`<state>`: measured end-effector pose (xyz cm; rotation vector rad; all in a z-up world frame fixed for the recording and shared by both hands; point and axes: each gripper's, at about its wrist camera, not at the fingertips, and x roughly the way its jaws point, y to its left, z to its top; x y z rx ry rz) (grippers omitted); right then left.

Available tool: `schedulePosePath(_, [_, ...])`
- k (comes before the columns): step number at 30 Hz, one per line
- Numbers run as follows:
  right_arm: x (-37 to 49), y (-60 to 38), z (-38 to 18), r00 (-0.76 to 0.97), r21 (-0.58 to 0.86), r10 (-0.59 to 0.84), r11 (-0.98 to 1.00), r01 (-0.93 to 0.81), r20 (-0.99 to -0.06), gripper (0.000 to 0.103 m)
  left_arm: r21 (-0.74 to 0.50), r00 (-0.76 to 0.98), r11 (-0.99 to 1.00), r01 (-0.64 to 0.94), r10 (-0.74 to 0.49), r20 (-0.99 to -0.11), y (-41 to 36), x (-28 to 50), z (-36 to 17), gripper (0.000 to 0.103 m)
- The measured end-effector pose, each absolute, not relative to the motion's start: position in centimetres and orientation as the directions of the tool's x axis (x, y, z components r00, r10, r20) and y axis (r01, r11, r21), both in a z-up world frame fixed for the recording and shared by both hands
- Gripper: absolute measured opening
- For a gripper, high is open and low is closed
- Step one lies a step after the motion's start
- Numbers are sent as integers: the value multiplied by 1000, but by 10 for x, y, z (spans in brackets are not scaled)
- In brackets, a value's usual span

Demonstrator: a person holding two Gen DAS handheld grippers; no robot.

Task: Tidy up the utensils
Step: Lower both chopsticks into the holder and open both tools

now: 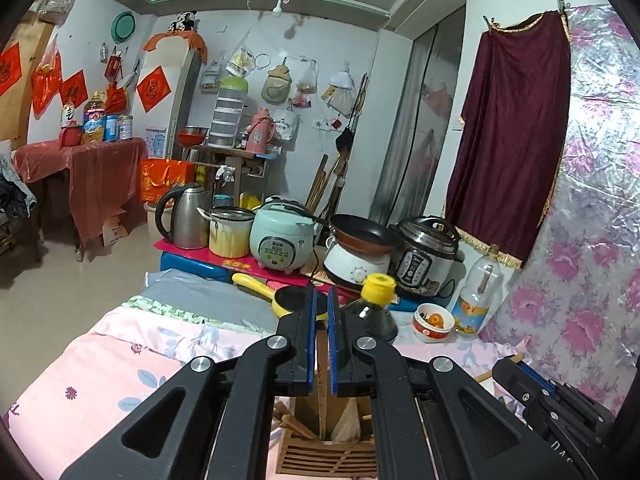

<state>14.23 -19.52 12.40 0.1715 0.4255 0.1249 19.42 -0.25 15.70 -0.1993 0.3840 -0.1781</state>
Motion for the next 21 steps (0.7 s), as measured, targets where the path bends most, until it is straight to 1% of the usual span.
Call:
schedulePosePath(3, [148,-192,118,895,184,156,979,-84,-418,7,-250,895,957,146,-236,-378,1,201,152,6])
schedulePosePath(9, [152,-189,112,884,175,155,981,-85,-441,7,-249,884,959,135,-231,-408,6,208,144,6])
schedulePosePath(15, [160,-189,103,862,183,166,979,-87,-478,7,-219,871,967,128,-215,-441,-3,216,132,6])
schedulePosePath(18, [165,-189,97,848,175,159,981,-79,-505,7,-196,854,971,135,-214,-475,-11,223,123,6])
schedulePosePath(20, [168,-190,93,839,173,147,983,-65,-523,11,-191,831,973,130,-212,-514,-14,230,116,6])
schedulePosePath(21, [167,-193,93,844,181,141,982,-53,-518,11,-199,826,972,126,-214,-522,-14,231,114,8])
